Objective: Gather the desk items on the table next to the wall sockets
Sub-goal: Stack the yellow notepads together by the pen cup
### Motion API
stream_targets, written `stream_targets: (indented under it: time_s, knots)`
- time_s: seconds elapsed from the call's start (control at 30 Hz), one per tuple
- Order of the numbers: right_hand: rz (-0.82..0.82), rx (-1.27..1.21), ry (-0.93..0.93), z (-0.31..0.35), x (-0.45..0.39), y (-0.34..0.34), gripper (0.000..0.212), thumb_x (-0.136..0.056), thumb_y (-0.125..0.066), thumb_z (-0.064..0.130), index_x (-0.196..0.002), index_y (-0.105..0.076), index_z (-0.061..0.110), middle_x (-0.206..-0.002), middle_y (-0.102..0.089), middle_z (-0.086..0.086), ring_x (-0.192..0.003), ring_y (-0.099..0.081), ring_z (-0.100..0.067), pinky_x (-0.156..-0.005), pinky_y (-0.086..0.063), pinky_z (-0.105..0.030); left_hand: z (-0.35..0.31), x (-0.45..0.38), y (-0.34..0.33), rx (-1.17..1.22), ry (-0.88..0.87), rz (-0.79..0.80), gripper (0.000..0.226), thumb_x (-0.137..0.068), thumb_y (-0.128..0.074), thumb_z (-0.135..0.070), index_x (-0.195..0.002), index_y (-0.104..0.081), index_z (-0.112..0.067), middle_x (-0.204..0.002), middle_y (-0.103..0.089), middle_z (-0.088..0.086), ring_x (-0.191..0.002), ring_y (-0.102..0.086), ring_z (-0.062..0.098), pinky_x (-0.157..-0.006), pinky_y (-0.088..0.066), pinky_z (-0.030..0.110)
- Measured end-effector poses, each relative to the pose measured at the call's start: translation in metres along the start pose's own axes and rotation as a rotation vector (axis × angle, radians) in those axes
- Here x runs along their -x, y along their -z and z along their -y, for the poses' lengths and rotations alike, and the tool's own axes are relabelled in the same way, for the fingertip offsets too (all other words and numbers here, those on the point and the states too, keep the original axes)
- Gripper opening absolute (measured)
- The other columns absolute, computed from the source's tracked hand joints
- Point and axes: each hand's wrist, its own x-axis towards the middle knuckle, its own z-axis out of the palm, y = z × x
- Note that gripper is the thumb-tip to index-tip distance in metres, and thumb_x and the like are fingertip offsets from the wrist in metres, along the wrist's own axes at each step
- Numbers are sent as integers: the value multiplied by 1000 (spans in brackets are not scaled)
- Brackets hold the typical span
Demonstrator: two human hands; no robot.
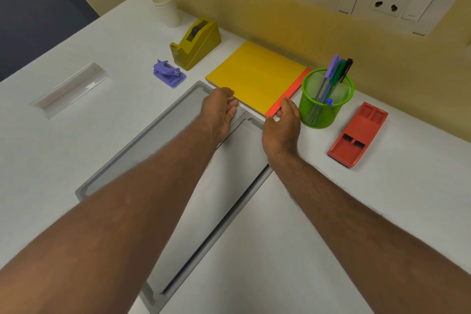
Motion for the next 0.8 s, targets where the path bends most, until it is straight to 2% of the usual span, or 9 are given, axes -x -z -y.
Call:
stream_targets:
  time_s: [0.2,0.4,0.47,0.5,0.57,0.63,0.7,0.77,0.8]
  knots:
    - [0,-11,-15,-1,-1,0,64,-97,-55,-5,-155,-33,8,-159,-36,-8,-143,-41,-23,-109,-49,-41,4,1,-1,-16,-23,-25,31,-97,-52,-9,-126,-58,0,-108,-63,12,-107,-64,24,-104,-51,34]
    - [-3,18,4,-5,-3,-2,60,-97,-57,-3,-153,-39,8,-156,-38,-9,-141,-43,-24,-109,-49,-41,5,2,2,-38,-34,-19,21,-97,-53,-10,-116,-59,-5,-117,-66,15,-115,-65,25,-103,-52,32]
    - [0,-2,-7,-5,-1,-3,64,-97,-56,-3,-155,-34,9,-159,-34,-8,-143,-40,-24,-110,-47,-45,7,7,4,-87,-46,-18,19,-96,-54,-9,-114,-62,-6,-107,-67,11,-106,-66,21,-100,-53,31]
    - [3,-11,-12,-3,0,-3,65,-97,-56,-3,-156,-33,10,-160,-32,-7,-144,-39,-24,-110,-47,-47,8,9,7,-137,-63,-8,13,-96,-53,-7,-103,-64,-9,-96,-65,7,-95,-64,19,-95,-53,31]
    - [16,-26,-9,0,4,1,65,-96,-55,-3,-156,-31,9,-161,-28,-6,-145,-38,-23,-111,-46,-48,10,18,13,-326,-171,17,20,-94,-50,-3,-81,-61,-16,-82,-55,2,-77,-51,13,-81,-47,36]
    - [46,-19,17,5,13,7,66,-98,-55,0,-157,-28,8,-164,-22,-7,-146,-36,-24,-114,-44,-44,14,33,23,-589,-315,75,26,-97,-46,-6,-100,-67,-21,-100,-61,-4,-90,-52,7,-92,-42,33]
    - [97,25,63,10,31,16,65,-99,-55,5,-158,-26,9,-165,-18,-6,-148,-33,-24,-117,-41,-42,21,52,38,-784,-406,95,35,-102,-44,-15,-134,-58,-20,-132,-59,-6,-121,-53,11,-107,-38,26]
    - [134,88,143,11,54,26,62,-101,-54,10,-157,-29,11,-165,-21,-5,-149,-32,-24,-117,-40,-42,30,75,54,-887,-461,78,44,-104,-45,-22,-147,-46,-16,-144,-52,-7,-133,-49,18,-106,-37,14]
    - [145,132,187,11,66,31,61,-101,-54,13,-156,-30,12,-165,-23,-5,-149,-32,-25,-116,-41,-40,35,86,62,-919,-475,65,47,-104,-45,-24,-150,-43,-15,-148,-49,-4,-136,-47,19,-109,-37,17]
